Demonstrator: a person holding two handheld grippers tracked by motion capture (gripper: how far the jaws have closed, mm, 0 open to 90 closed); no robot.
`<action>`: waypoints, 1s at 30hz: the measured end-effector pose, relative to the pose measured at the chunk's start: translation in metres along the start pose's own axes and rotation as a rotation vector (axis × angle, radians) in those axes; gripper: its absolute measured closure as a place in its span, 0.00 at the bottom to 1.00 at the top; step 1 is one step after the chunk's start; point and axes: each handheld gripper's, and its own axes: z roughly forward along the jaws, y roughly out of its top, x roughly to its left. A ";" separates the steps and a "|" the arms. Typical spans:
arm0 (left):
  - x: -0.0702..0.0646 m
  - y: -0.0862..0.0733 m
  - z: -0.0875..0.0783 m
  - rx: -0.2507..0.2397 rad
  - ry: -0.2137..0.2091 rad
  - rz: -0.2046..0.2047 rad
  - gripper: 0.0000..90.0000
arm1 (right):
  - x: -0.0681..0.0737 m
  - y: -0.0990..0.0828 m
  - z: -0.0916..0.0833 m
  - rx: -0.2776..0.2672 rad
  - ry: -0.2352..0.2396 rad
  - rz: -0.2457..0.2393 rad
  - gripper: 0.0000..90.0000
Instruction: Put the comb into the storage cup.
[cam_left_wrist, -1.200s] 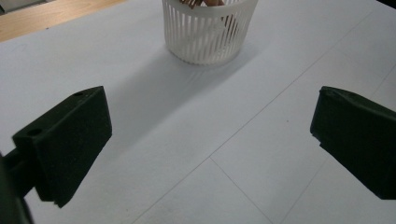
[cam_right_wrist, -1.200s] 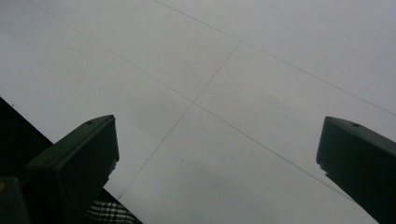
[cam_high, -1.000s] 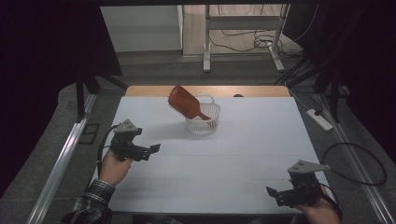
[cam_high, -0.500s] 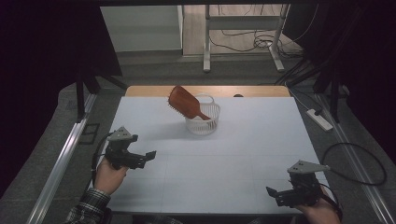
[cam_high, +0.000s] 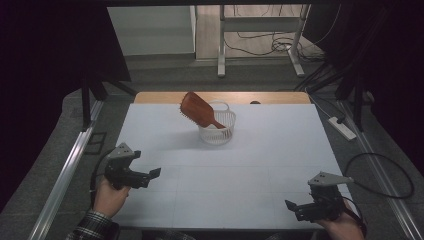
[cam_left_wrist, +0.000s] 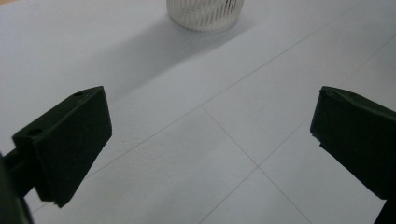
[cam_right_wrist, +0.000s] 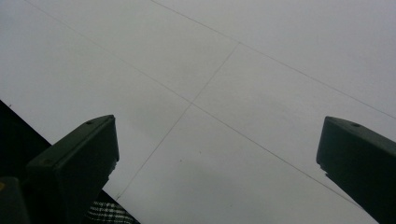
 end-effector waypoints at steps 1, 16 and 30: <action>0.000 0.000 0.000 0.000 0.000 0.000 0.00 | 0.000 0.000 0.000 0.000 0.000 0.000 0.00; -0.003 -0.020 -0.017 0.008 0.024 -0.017 0.00 | 0.001 0.000 0.000 0.001 -0.004 -0.004 0.00; -0.007 -0.035 -0.027 0.025 0.037 -0.029 0.00 | 0.001 0.000 0.000 0.006 -0.007 -0.009 0.00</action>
